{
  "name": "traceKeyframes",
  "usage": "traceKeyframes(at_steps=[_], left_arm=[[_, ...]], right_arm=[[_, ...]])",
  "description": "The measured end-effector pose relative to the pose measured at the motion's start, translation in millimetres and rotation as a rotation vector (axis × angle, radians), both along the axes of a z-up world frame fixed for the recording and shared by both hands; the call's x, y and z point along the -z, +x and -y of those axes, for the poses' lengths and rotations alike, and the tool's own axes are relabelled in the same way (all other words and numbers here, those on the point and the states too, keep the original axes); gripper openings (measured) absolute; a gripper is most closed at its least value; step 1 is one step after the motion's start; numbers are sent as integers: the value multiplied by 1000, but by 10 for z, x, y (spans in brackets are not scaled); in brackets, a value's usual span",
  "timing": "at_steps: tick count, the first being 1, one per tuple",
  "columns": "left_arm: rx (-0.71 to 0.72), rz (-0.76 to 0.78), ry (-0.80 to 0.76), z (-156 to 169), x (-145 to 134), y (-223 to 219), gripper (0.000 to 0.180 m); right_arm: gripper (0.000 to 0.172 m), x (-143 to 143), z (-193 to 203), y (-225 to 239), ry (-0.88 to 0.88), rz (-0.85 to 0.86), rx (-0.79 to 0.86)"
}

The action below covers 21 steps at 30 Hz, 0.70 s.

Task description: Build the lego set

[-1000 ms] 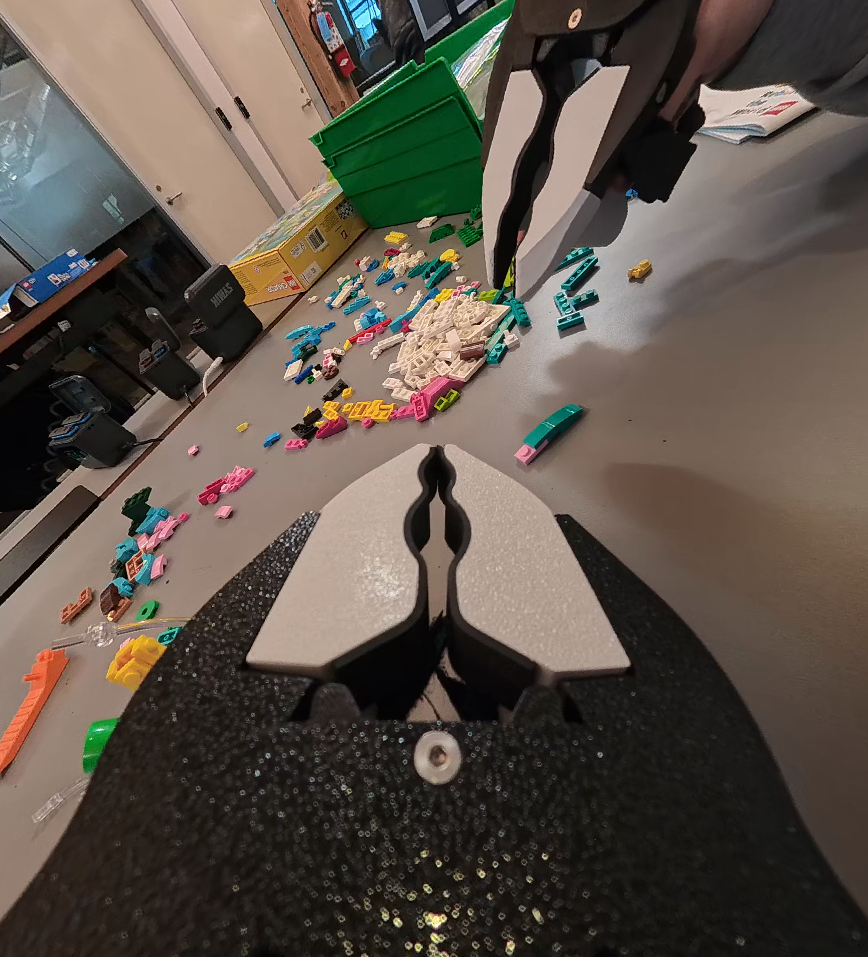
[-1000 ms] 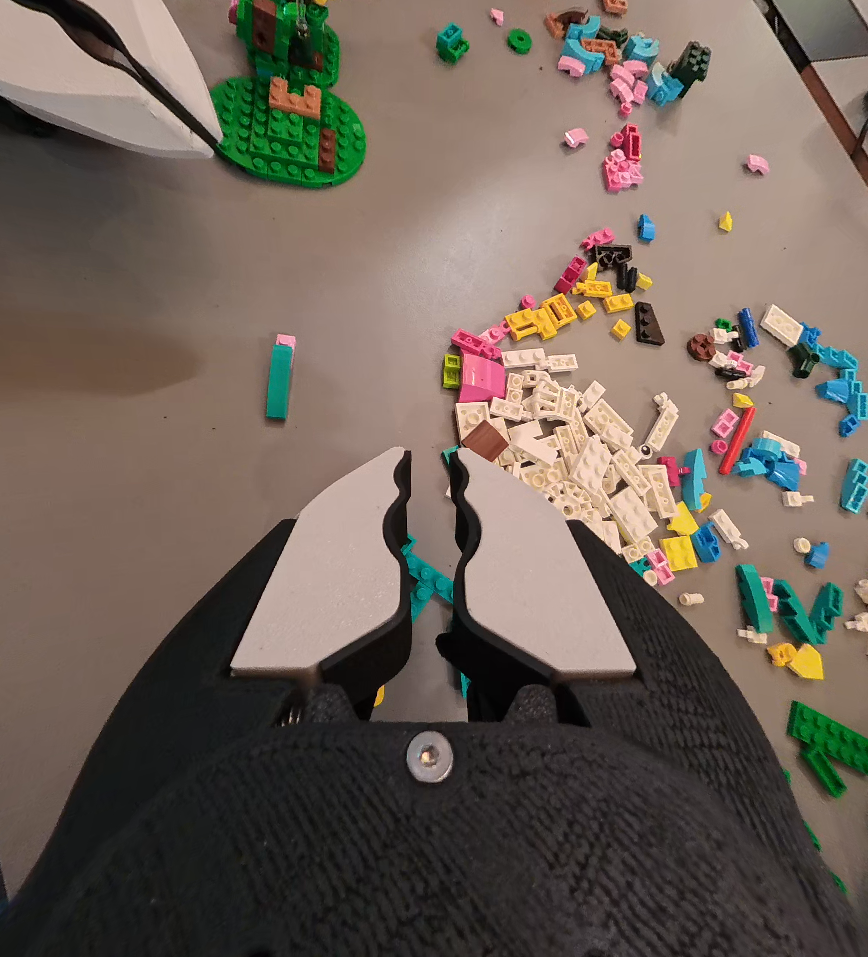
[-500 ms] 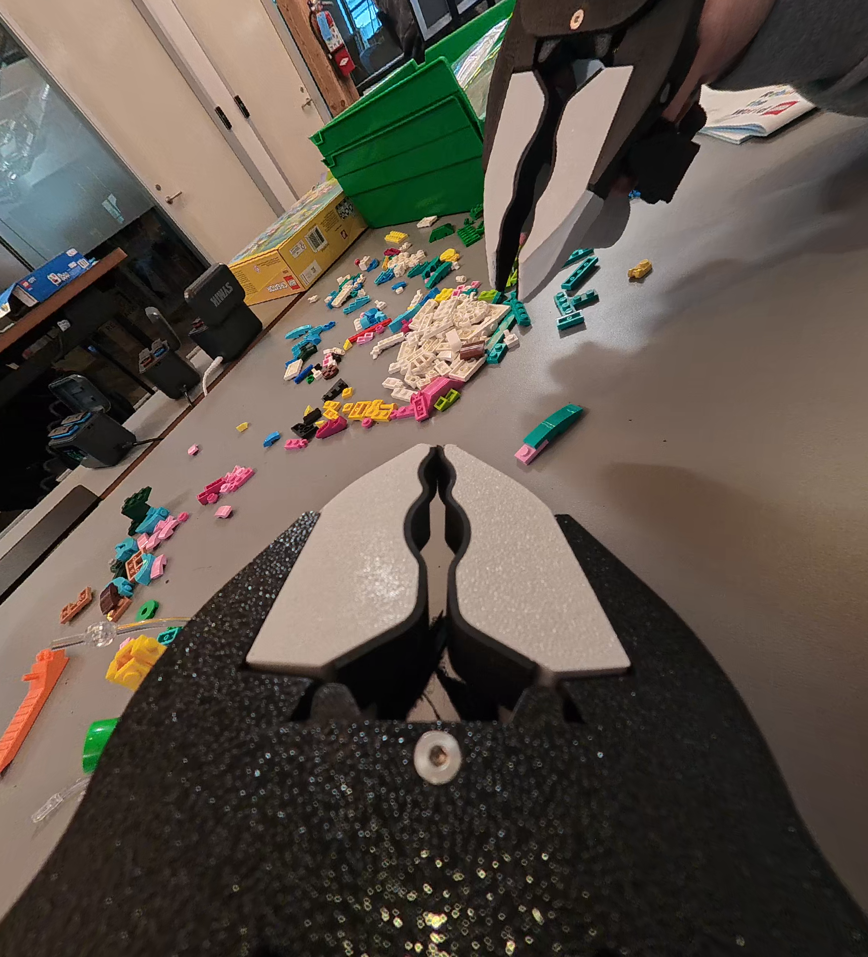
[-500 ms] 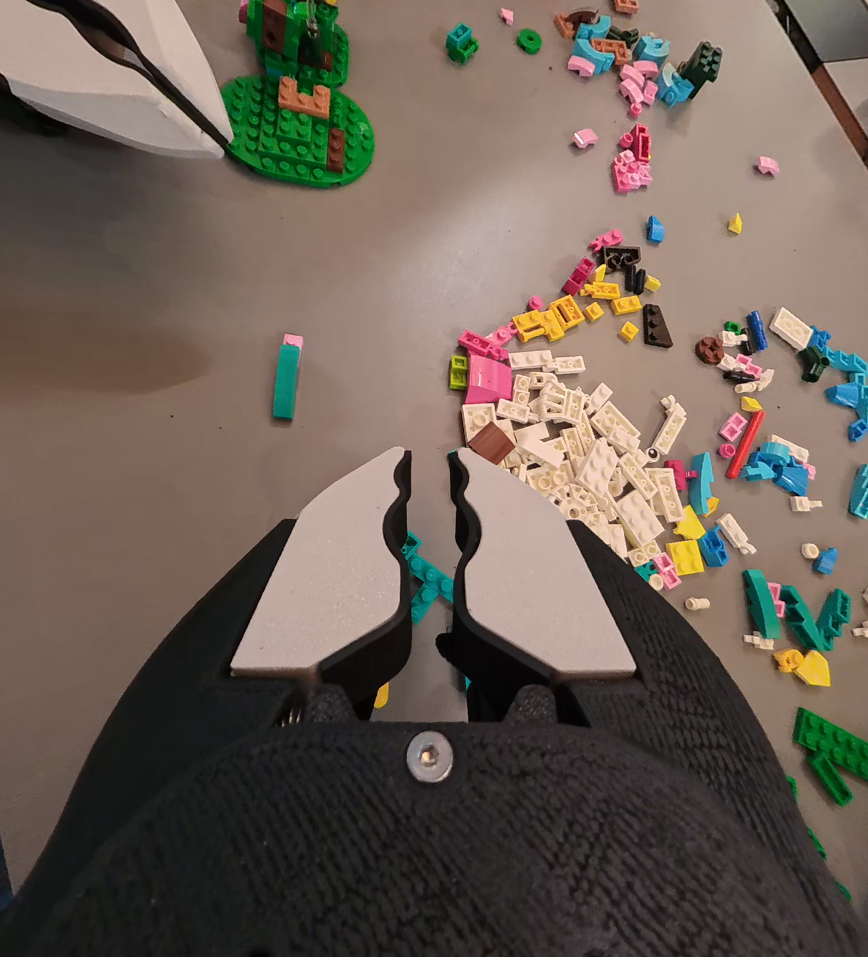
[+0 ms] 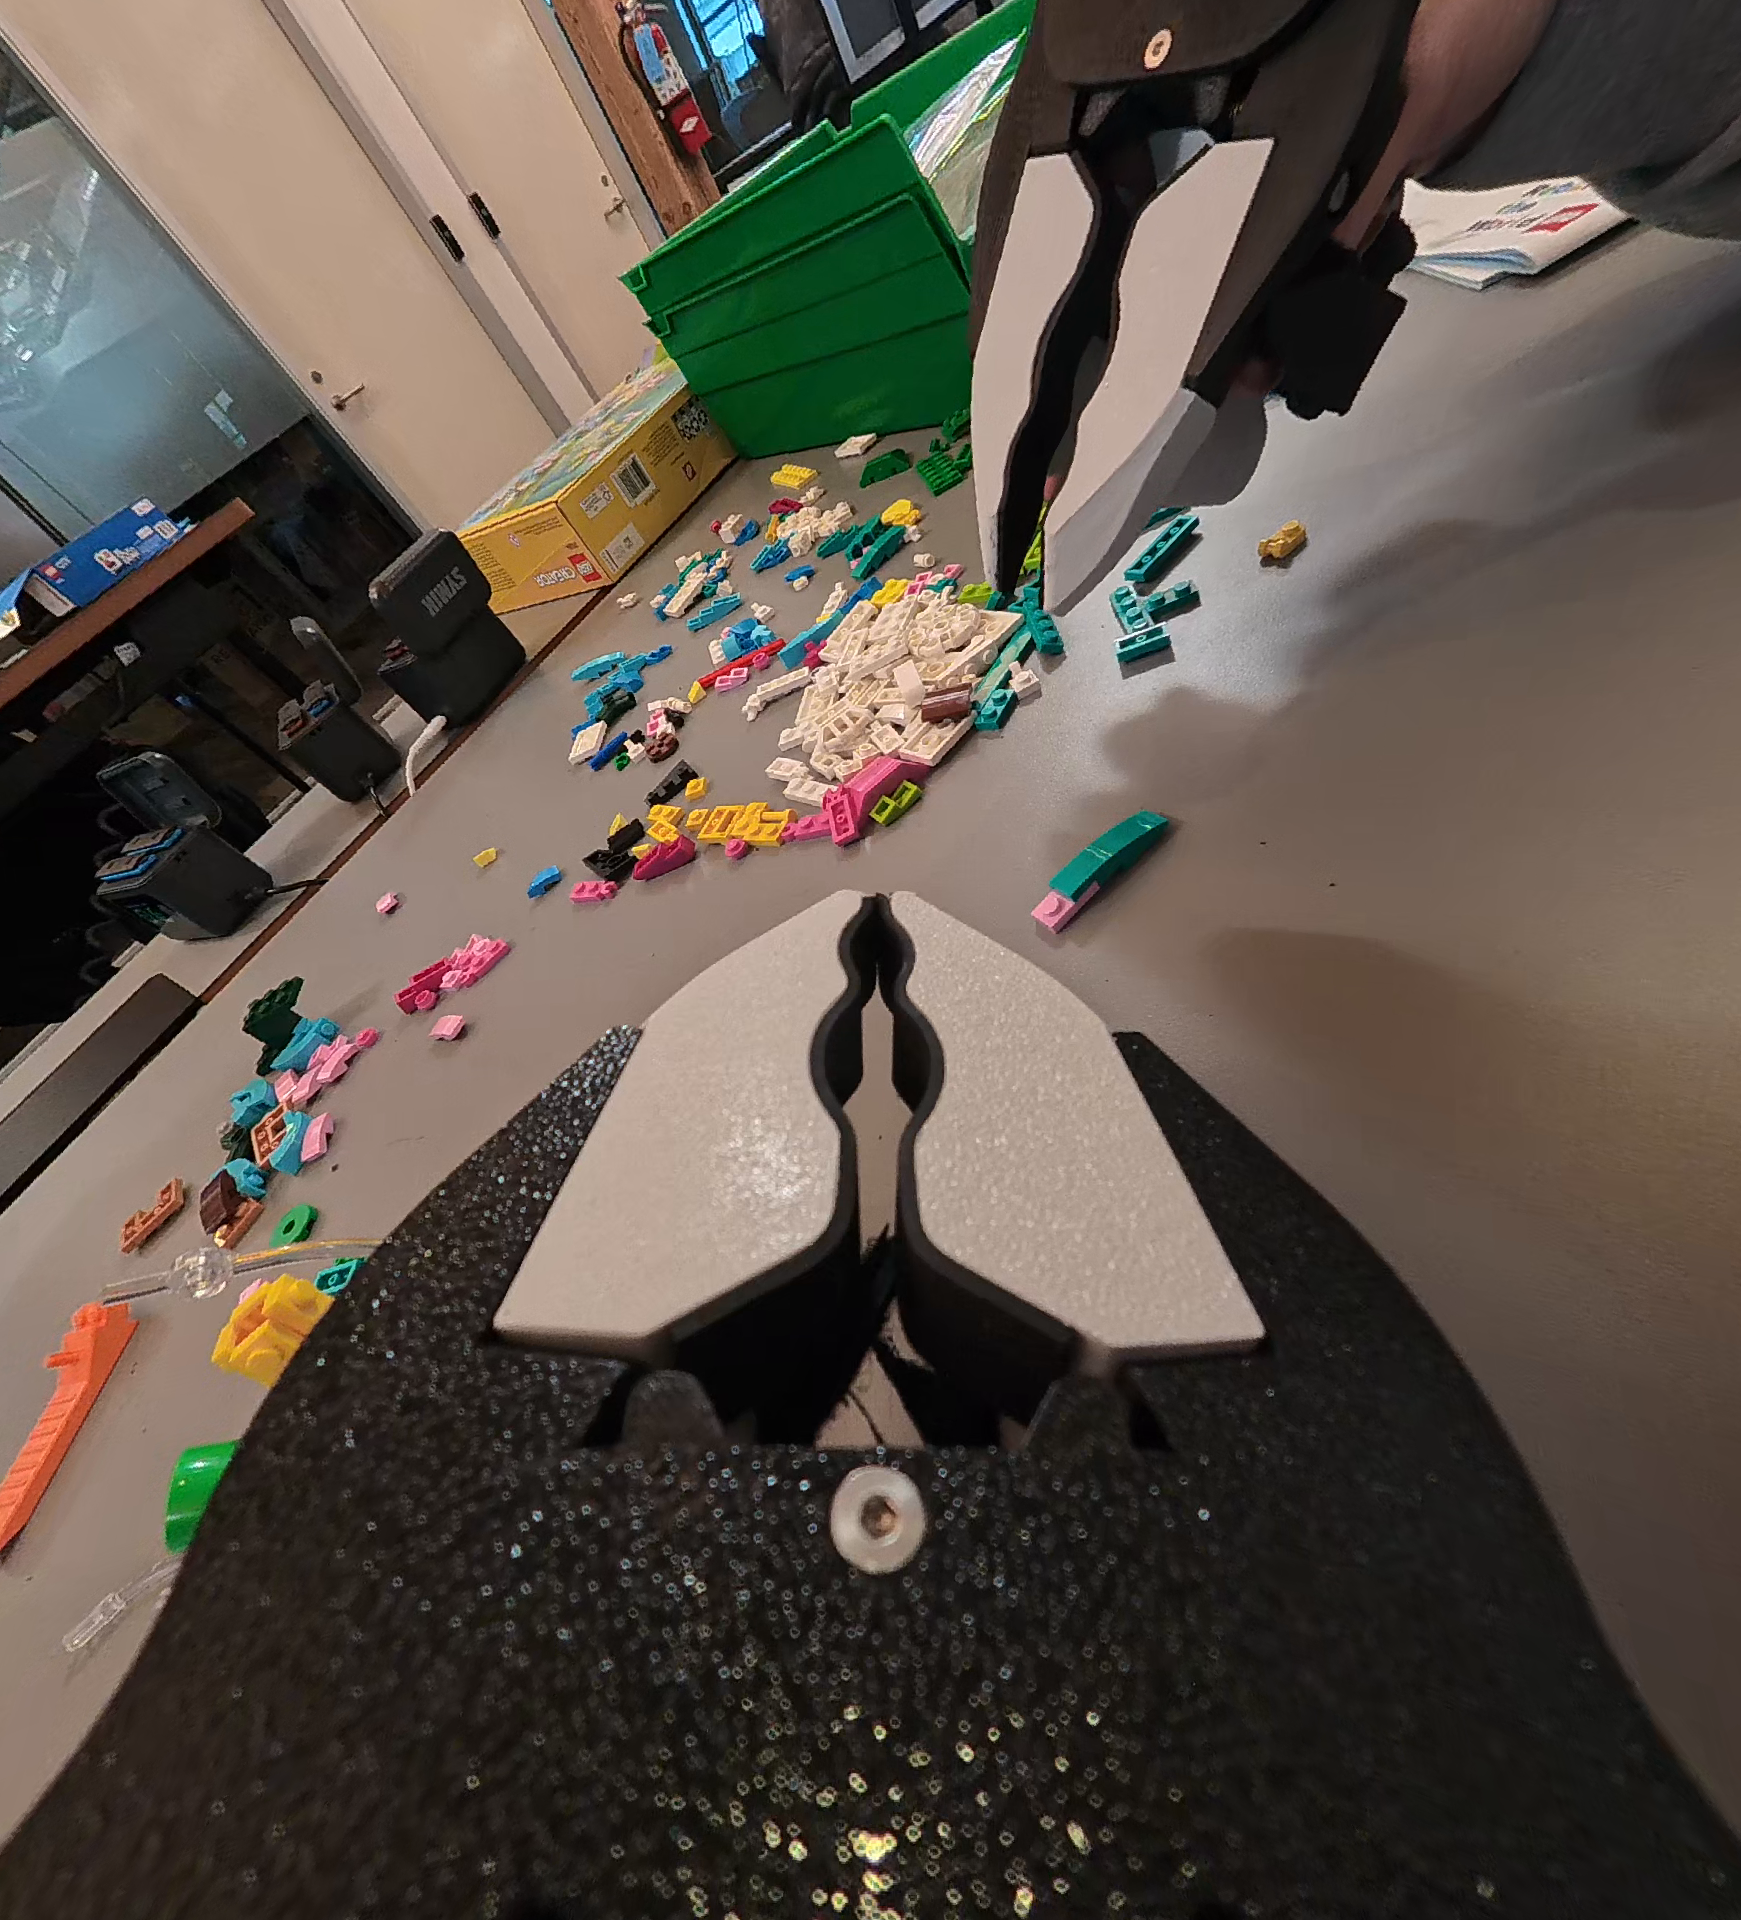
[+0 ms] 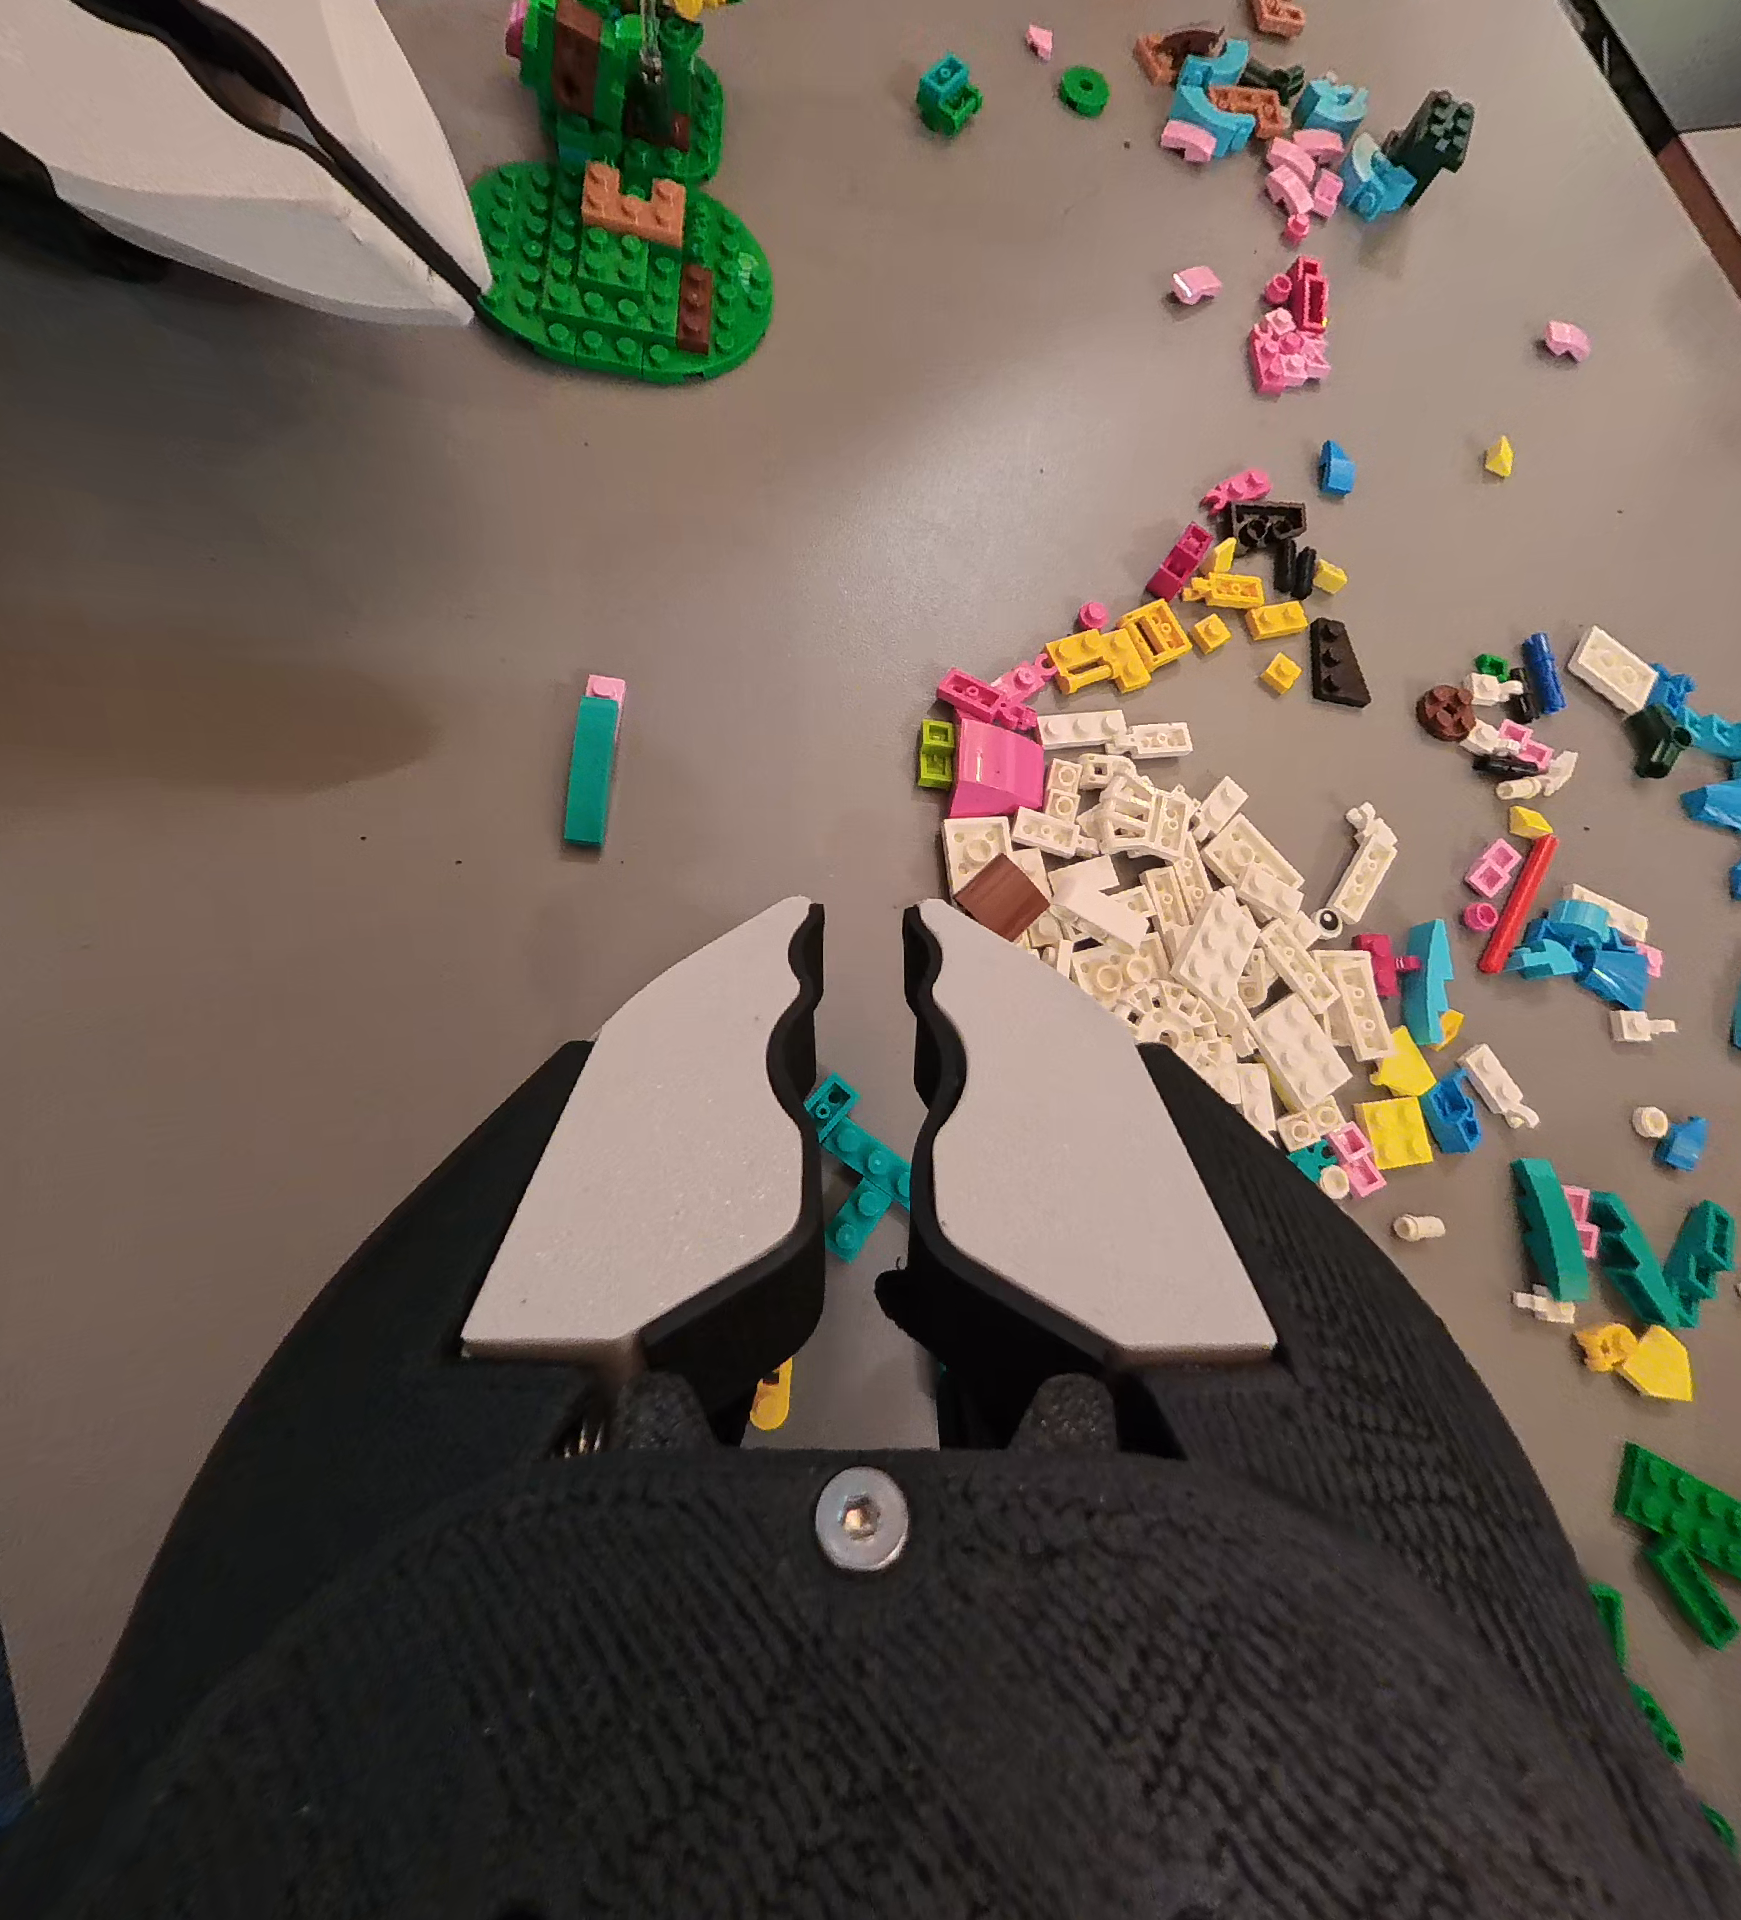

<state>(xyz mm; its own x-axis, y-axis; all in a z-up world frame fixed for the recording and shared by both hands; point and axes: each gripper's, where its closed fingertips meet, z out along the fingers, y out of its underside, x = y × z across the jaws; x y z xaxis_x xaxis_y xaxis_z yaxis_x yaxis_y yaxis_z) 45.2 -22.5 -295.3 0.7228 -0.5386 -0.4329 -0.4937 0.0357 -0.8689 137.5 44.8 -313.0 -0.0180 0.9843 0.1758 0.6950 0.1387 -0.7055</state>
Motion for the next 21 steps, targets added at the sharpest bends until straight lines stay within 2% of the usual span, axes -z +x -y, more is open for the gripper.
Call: traceKeyframes(at_steps=[8, 13, 17, 18, 21], left_arm=[[-24, 34, 7, -24, -54, -45, 0], [-106, 125, 39, -37, -344, -284, 0], [-263, 144, 41, -106, -689, -828, 1], [-298, 165, 44, -120, -818, -992, 19], [-431, 231, 5, -190, -1093, -1555, 39]], right_arm=[[13, -19, 32, -42, 8, -15, -10], [13, -49, 60, -141, 20, -45, -20], [14, -174, 48, -318, 49, -67, -41], [14, -230, 45, -395, 50, -82, -54], [14, -344, 9, -708, 39, -105, -102]])
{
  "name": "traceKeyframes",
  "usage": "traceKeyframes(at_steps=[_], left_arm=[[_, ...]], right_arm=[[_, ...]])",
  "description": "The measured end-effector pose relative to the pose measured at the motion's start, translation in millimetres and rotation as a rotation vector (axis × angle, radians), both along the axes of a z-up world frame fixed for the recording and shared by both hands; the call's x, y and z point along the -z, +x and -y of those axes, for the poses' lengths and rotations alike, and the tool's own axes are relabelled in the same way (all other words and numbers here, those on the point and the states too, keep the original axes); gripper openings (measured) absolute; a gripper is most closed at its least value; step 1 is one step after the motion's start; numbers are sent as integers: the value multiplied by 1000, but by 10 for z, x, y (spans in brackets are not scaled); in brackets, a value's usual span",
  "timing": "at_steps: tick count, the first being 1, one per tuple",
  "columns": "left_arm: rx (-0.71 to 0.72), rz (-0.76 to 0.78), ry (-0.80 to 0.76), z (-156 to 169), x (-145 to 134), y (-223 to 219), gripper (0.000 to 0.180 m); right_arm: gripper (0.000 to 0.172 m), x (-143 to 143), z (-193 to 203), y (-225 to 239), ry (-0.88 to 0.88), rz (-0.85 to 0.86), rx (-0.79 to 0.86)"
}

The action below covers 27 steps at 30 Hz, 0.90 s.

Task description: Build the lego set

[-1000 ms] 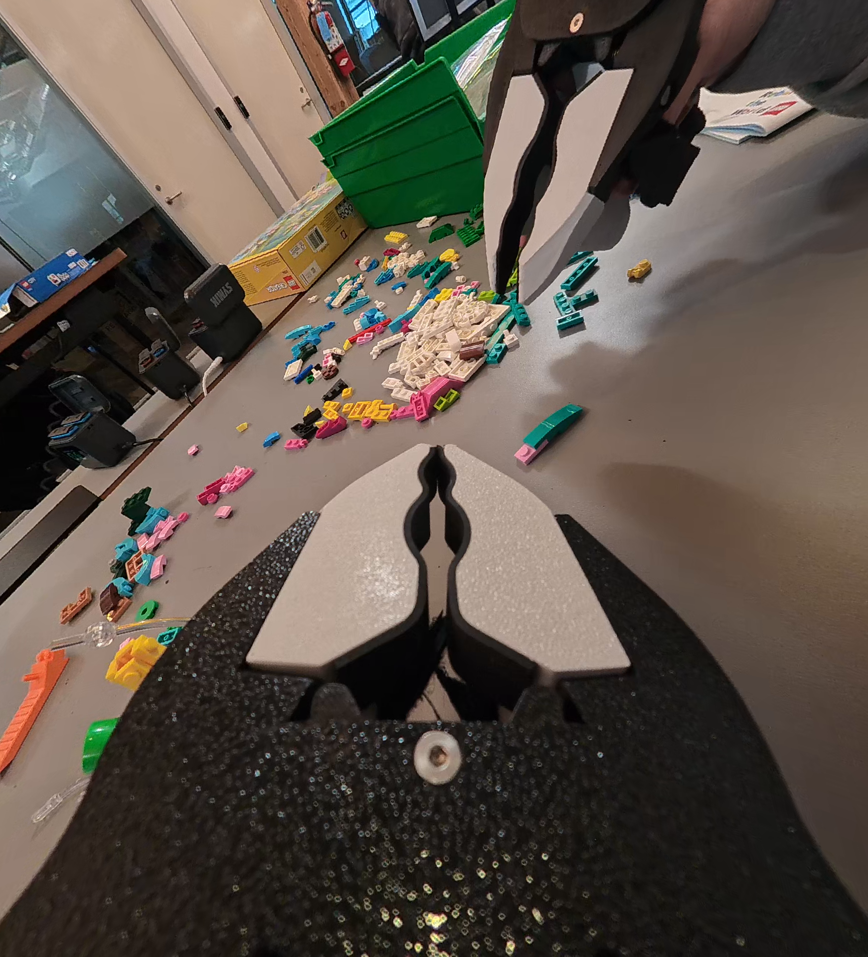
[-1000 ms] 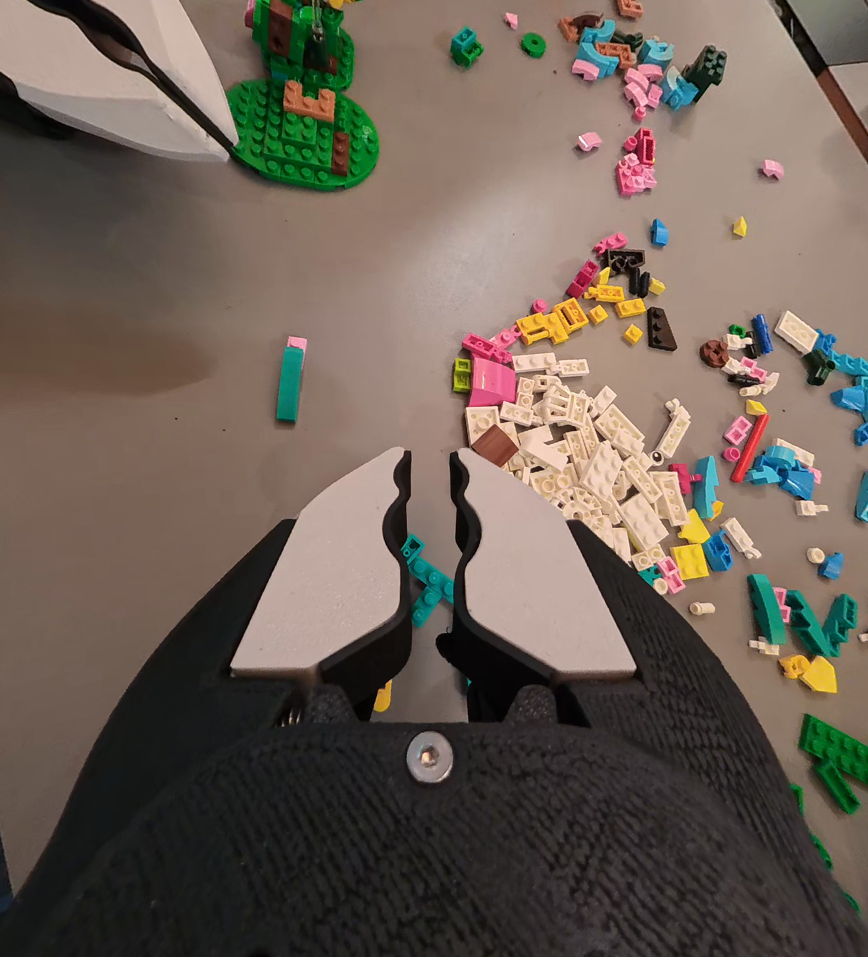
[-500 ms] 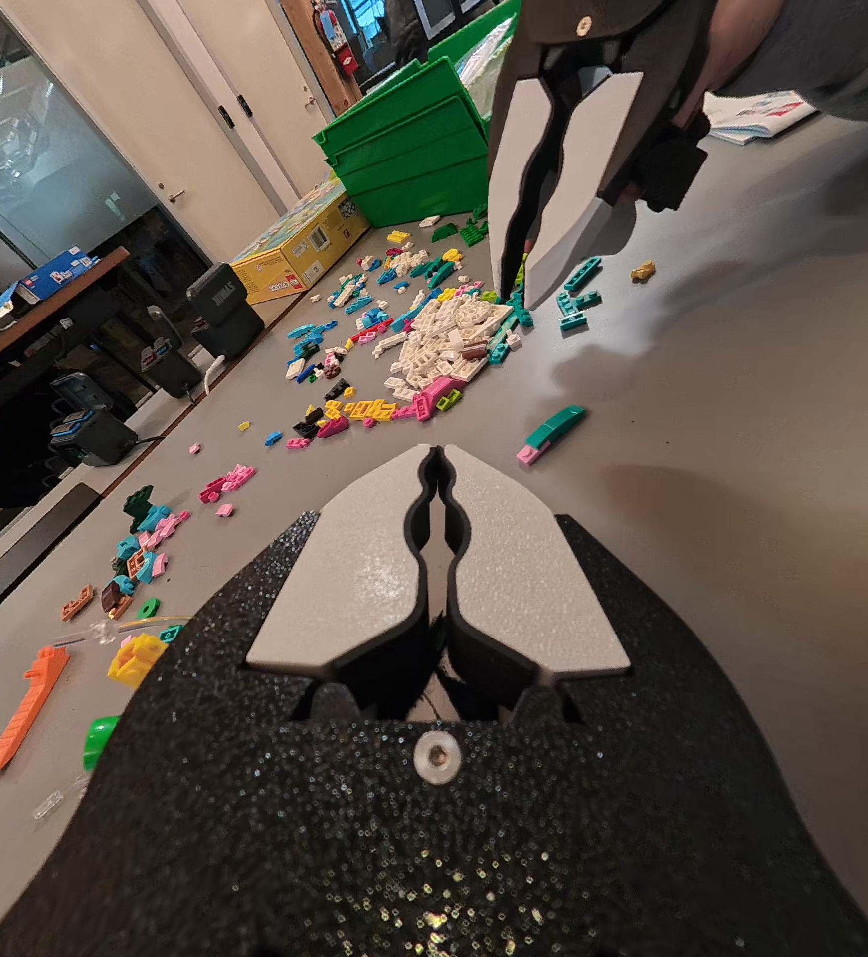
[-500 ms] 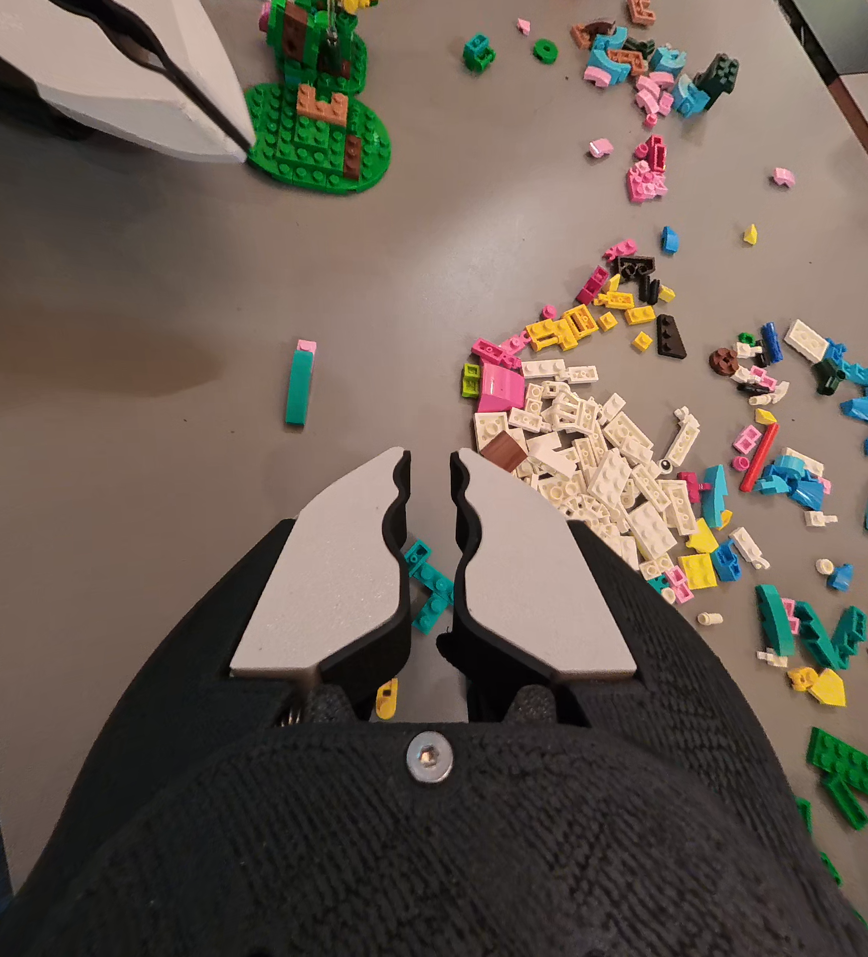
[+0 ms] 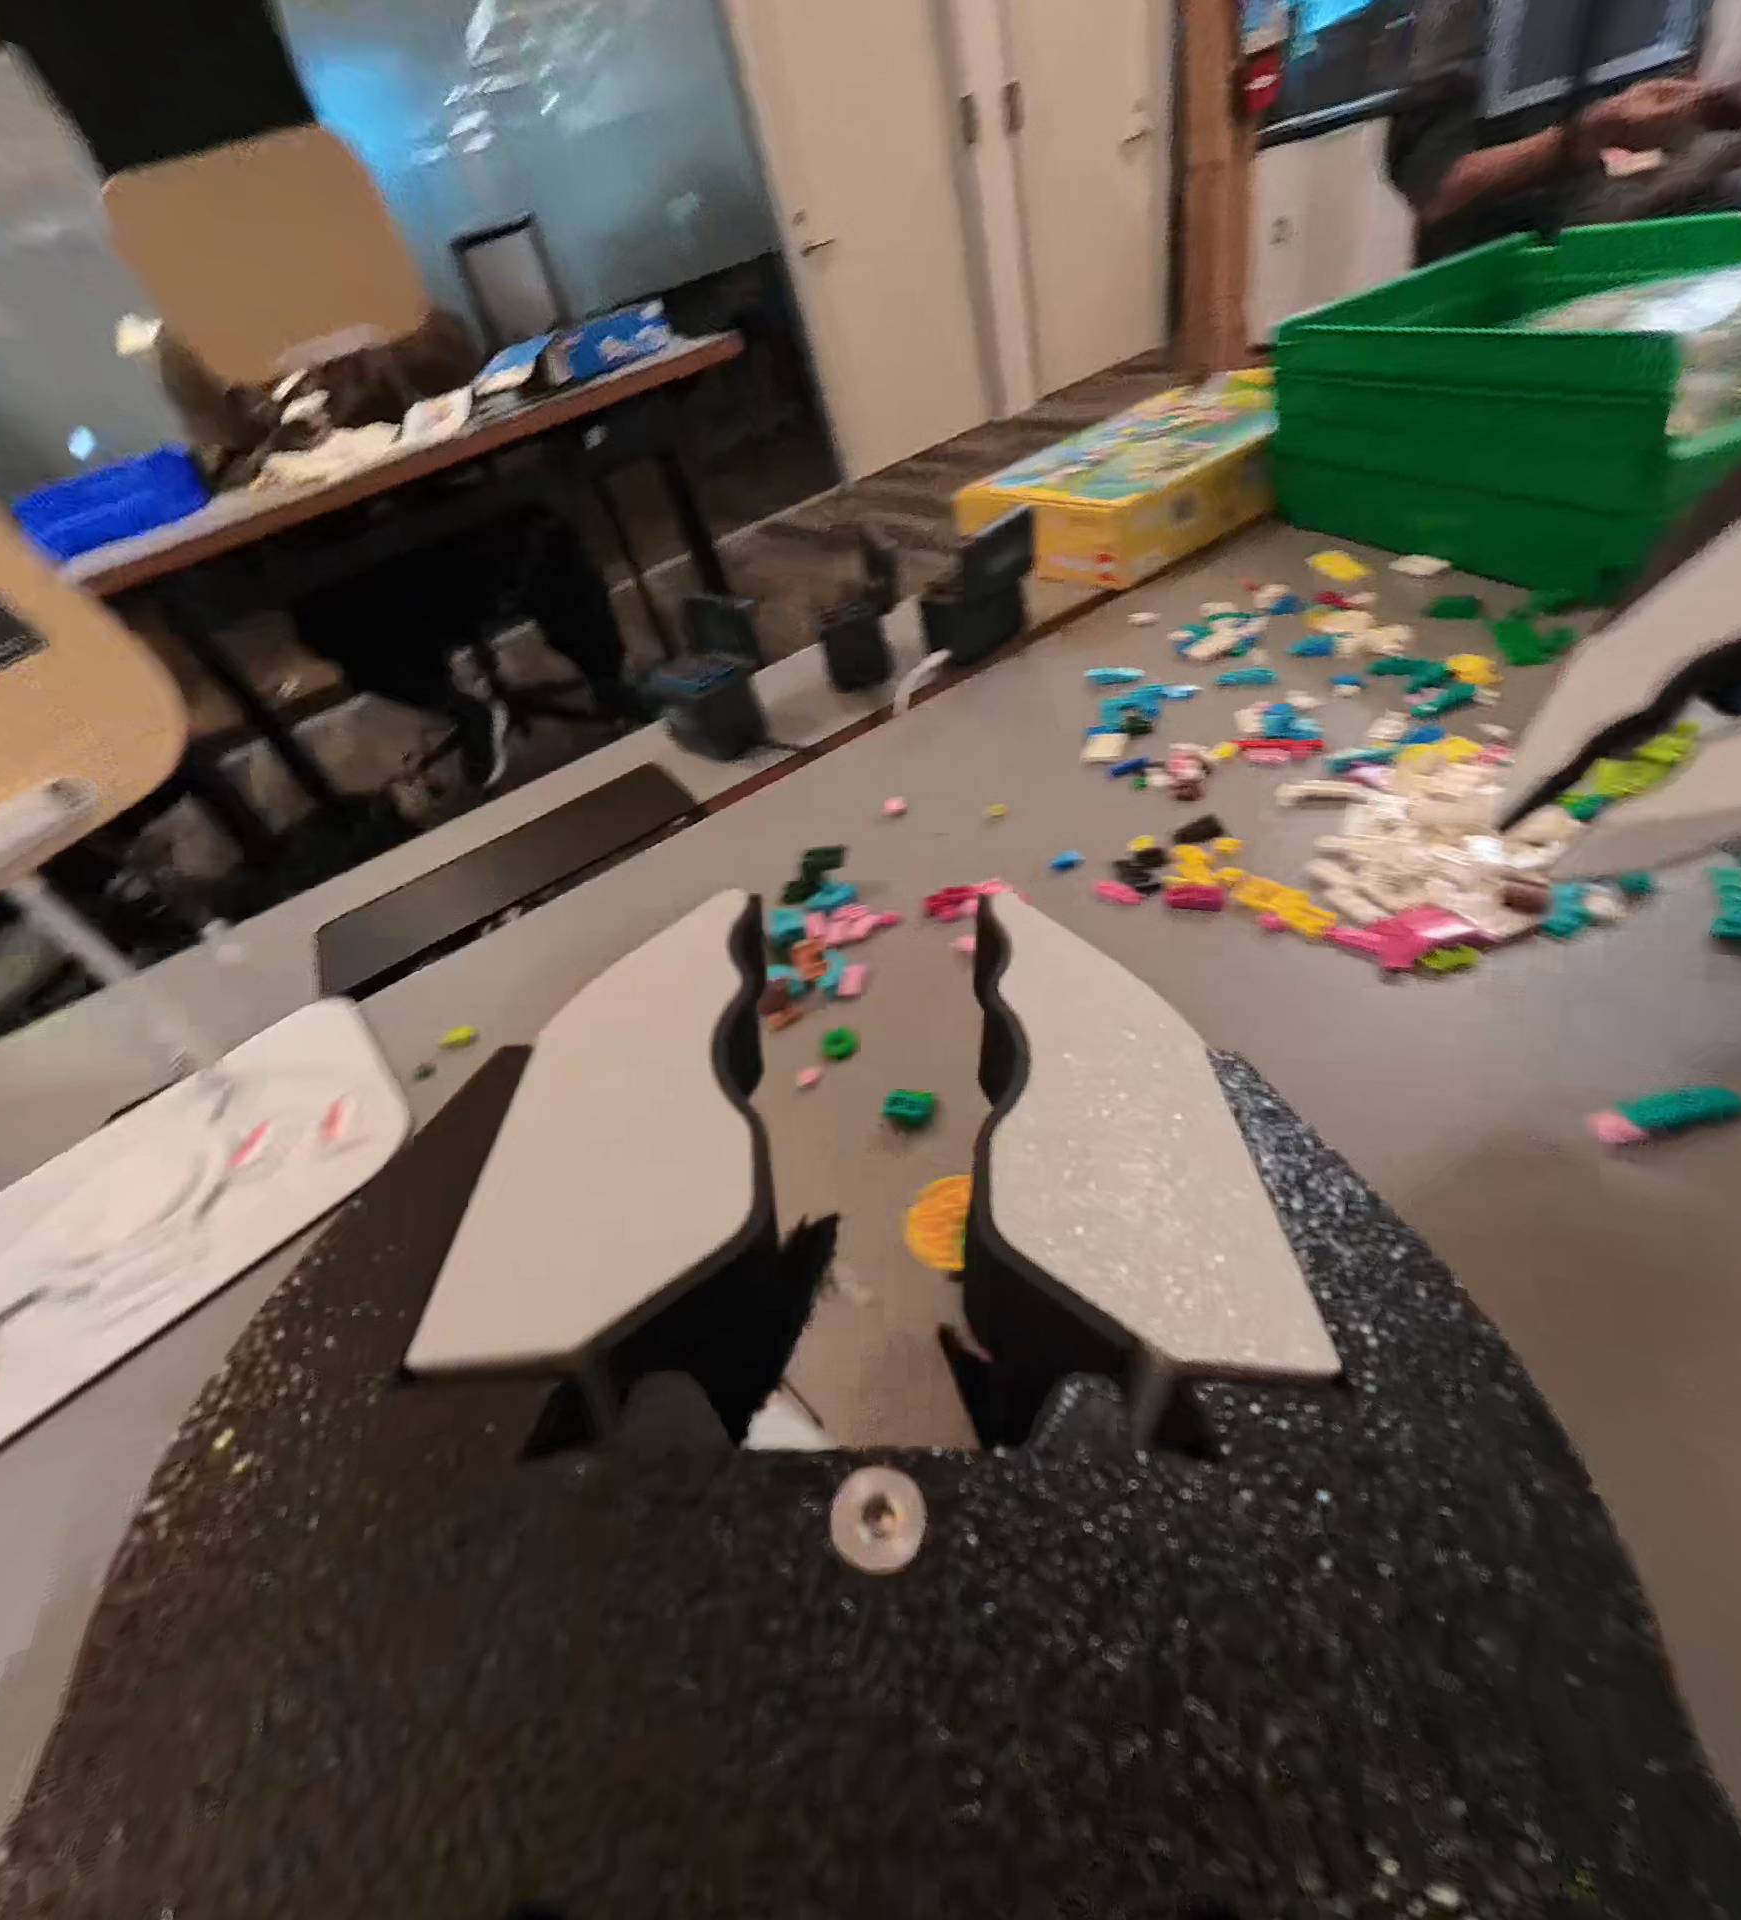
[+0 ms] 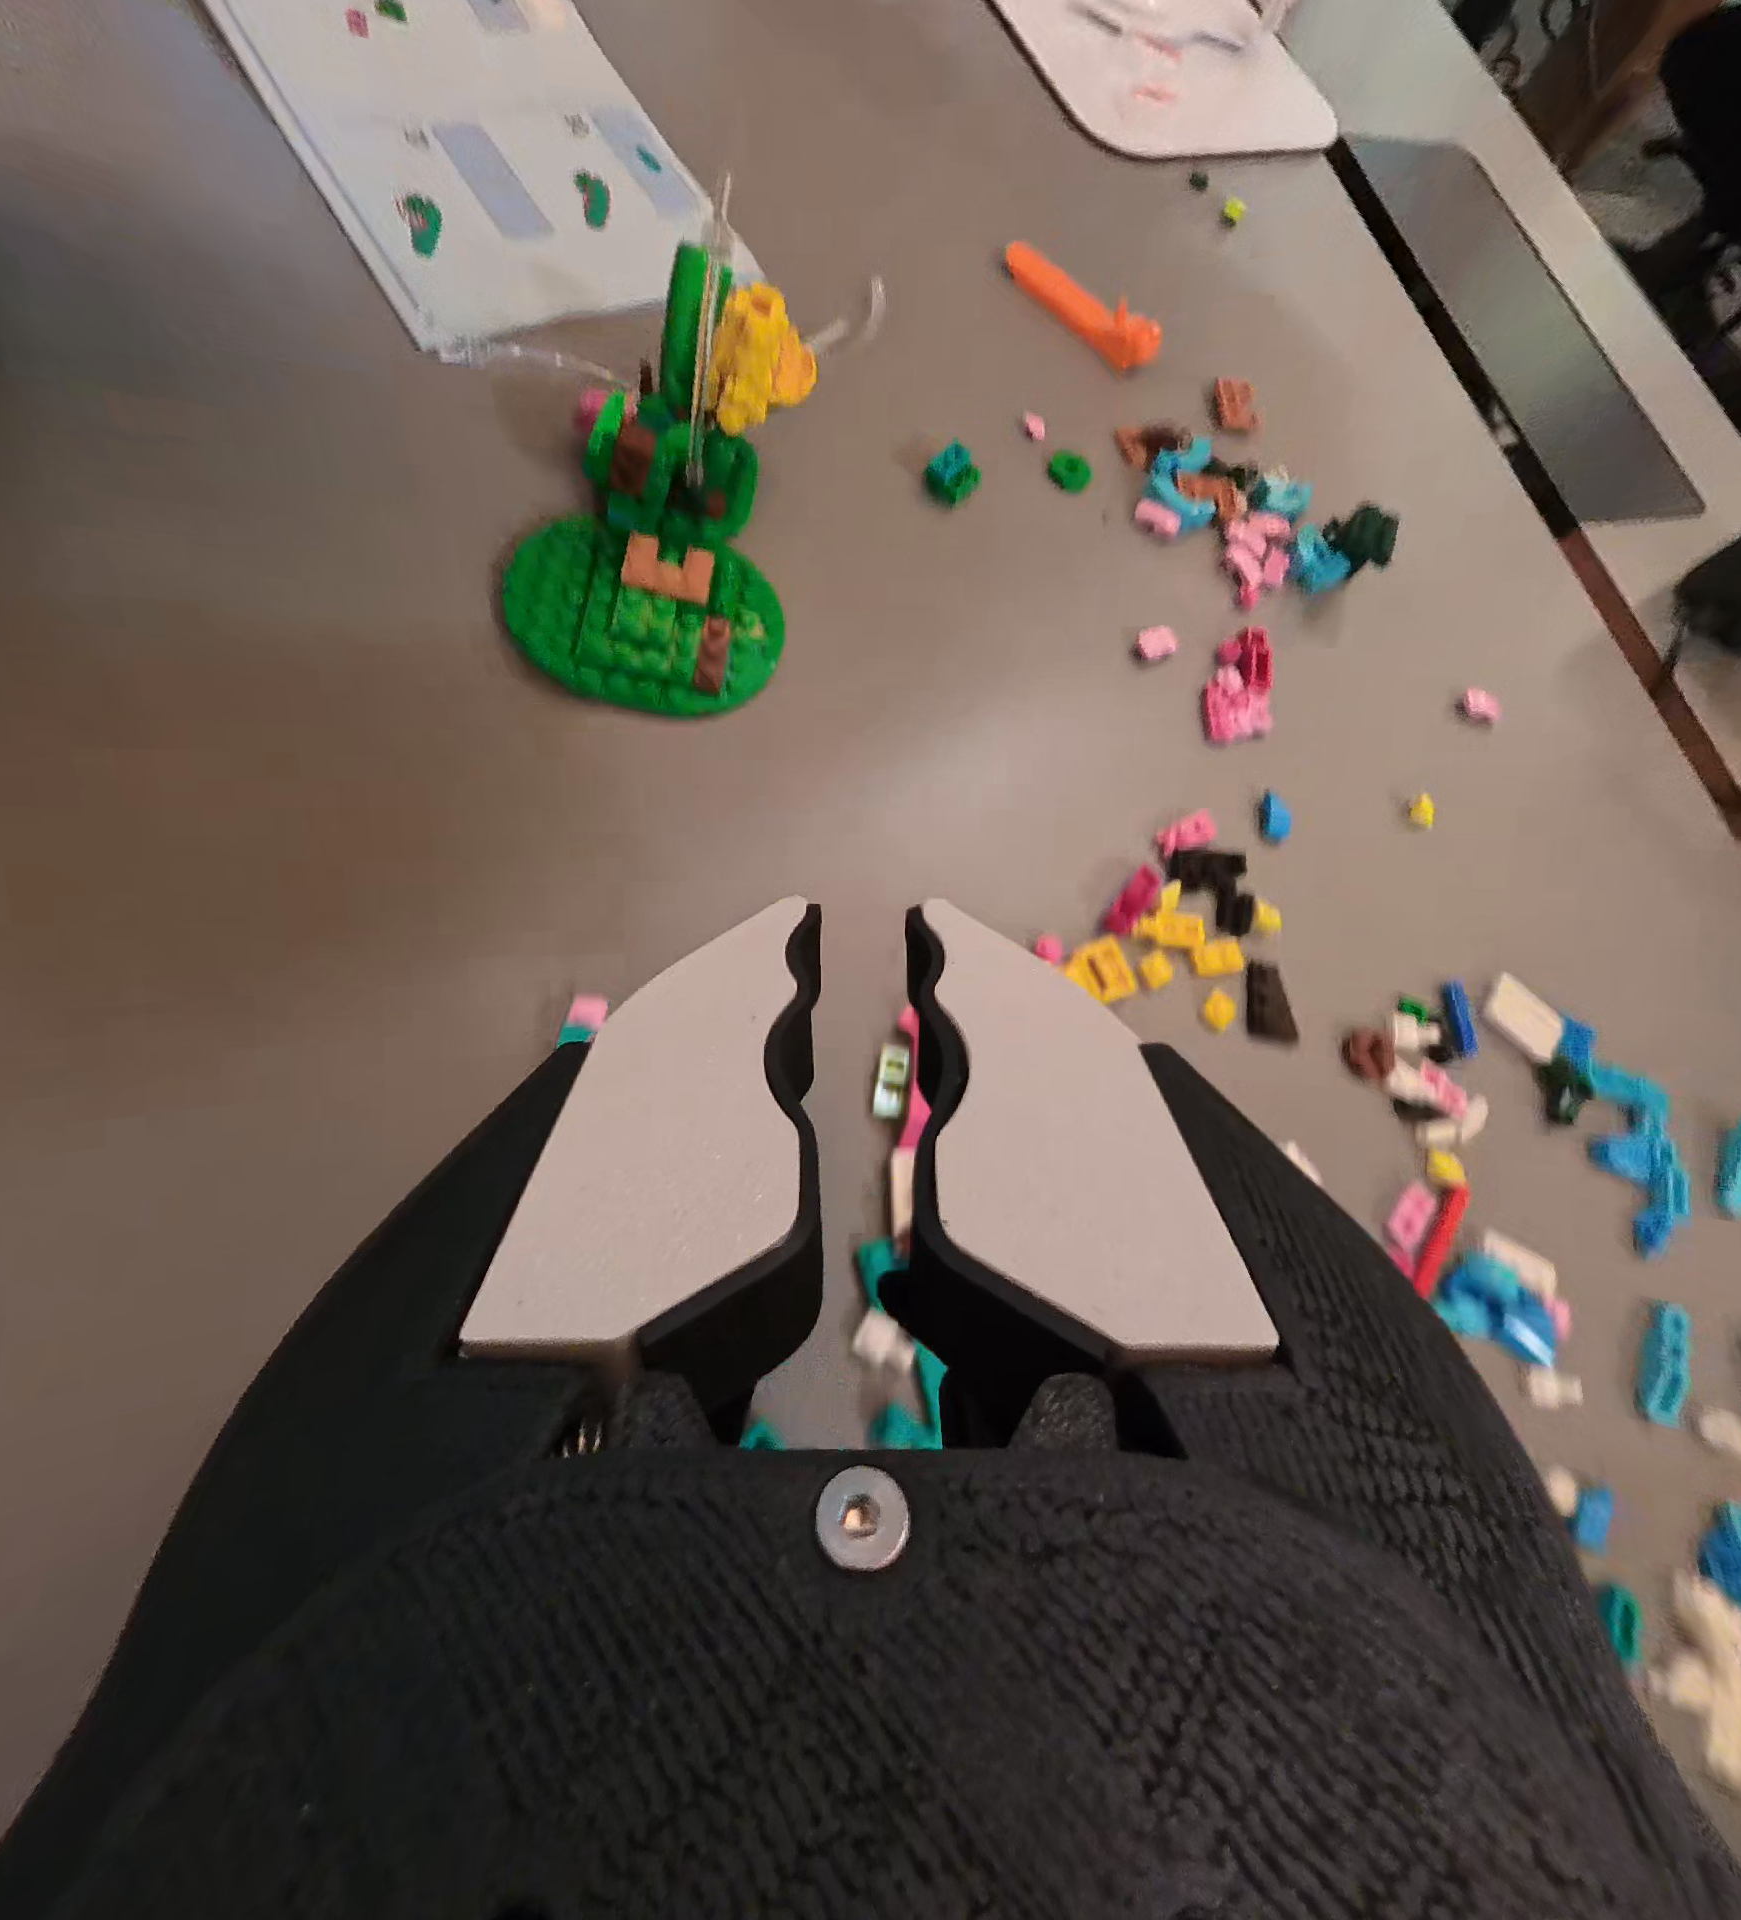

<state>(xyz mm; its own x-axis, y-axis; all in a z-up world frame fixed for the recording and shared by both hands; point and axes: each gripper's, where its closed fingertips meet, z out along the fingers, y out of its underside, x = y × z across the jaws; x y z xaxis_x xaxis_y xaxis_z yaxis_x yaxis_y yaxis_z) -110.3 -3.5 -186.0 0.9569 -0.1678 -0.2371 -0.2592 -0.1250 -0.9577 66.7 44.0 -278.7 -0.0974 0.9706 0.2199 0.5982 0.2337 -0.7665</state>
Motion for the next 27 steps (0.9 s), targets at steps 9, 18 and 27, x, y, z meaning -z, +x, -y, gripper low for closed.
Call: traceKeyframes(at_steps=[9, 18, 27], left_arm=[[-179, 161, -81, -18, 128, -940, 47], [-136, 296, -38, 110, 127, -1237, 41], [-138, 303, -76, 116, 256, -1347, 41]], right_arm=[[22, 175, -239, -1197, -100, 73, -114], [42, 594, -218, -1911, -215, 156, -392], [16, 718, -258, -1979, -204, 237, -446]])
